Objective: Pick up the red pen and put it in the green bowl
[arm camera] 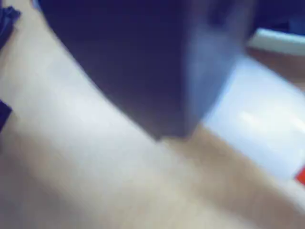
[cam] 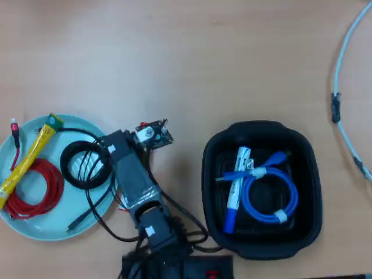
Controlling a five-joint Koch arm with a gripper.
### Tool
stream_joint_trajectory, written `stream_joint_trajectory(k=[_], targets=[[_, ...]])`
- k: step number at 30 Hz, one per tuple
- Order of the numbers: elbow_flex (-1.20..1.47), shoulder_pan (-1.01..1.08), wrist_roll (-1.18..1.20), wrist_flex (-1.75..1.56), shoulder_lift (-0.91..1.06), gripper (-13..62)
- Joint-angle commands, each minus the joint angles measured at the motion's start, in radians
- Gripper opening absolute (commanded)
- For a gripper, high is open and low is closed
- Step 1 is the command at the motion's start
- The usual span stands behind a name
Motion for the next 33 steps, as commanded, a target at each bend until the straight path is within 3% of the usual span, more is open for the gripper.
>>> stream_joint_trajectory(k=[1, 6, 18, 33], targets=[[-0.095, 0.014, -0.029, 0.095, 0.094, -6.4], [-0.141, 0.021, 0.014, 0.117, 0.183, -6.3], [-0.221, -0.063, 0.371, 0.117, 0.222, -6.5], [-0.508, -0.376, 0.726, 0.106, 0.209, -6.5]])
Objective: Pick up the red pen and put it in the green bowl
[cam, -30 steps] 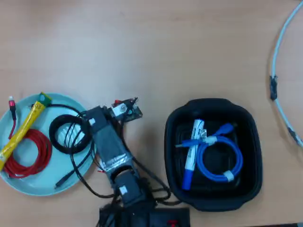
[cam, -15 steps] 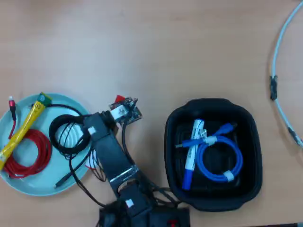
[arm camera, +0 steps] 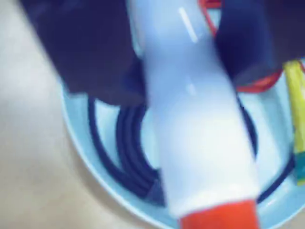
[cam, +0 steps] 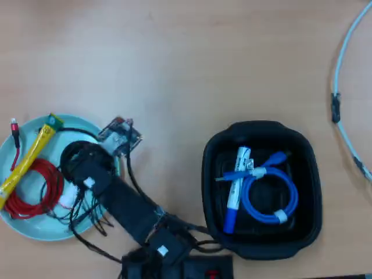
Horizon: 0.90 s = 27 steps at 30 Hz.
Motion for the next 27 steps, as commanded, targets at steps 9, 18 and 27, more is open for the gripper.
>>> stream_joint_trajectory(k=[9, 18, 27], targets=[[-0.202, -0.181, 0.074, -0.152, -0.222, -6.5], [-0.204, -0.236, 0.08, -0.347, -0.399, -6.4], [-0.204, -0.287, 0.081, -0.422, -0.486, -6.2]])
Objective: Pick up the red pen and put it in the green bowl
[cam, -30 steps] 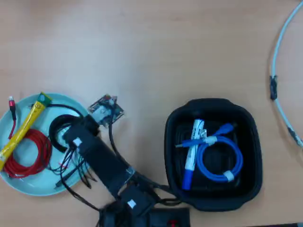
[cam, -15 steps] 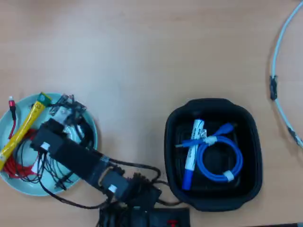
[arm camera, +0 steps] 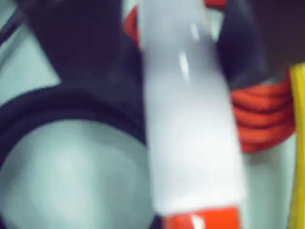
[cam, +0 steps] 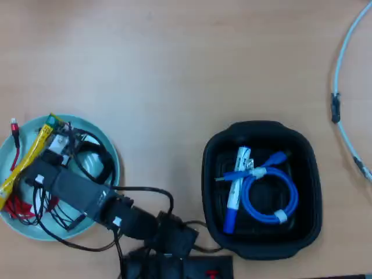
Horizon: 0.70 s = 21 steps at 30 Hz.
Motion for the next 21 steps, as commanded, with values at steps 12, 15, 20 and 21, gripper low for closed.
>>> stream_joint_trajectory(k=[12, 15, 20, 21], targets=[[-0.072, -0.032, 0.006, -0.058, -0.04, 3.0], [-0.071, -0.032, 0.008, -0.043, -0.04, 6.4], [-0.071, -0.032, 0.009, -0.012, -0.04, 13.8], [-0.069, -0.032, 0.009, -0.008, -0.04, 14.8]])
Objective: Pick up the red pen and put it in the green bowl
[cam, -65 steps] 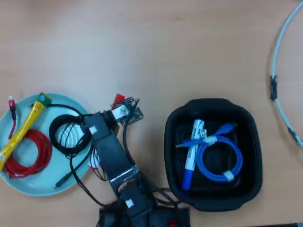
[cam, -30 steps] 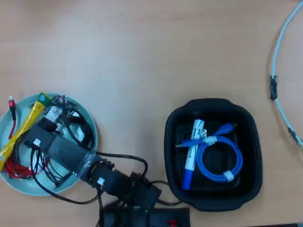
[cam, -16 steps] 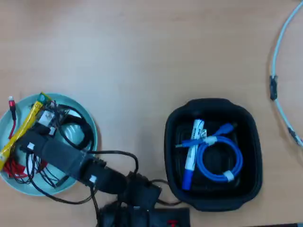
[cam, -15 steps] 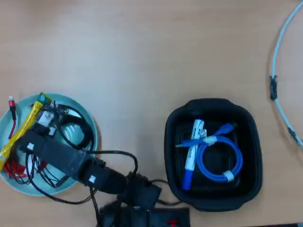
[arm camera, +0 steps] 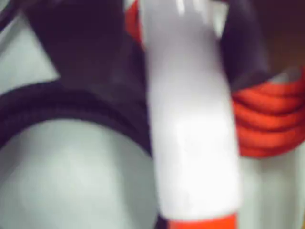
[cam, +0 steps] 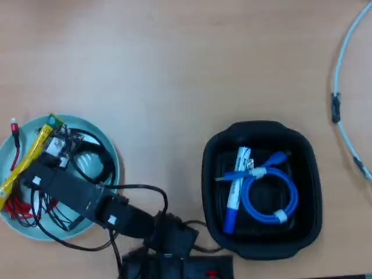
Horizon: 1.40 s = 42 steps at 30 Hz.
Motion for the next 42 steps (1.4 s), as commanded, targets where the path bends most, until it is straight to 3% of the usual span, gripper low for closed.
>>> stream_joint_trajectory(k=[1, 13, 19, 33, 37, 42], targets=[[-0.069, -0.012, 0.009, 0.015, 0.015, 15.8], [-0.069, -0.011, 0.008, 0.123, 0.017, 42.0], [-0.087, 0.002, -0.002, 0.302, 0.041, 42.2], [-0.061, 0.235, -0.051, 0.546, 0.374, 41.9], [0.04, 0.457, -0.17, 0.508, 0.399, 41.9], [0.221, 0.652, -0.212, 0.206, 0.403, 41.8]])
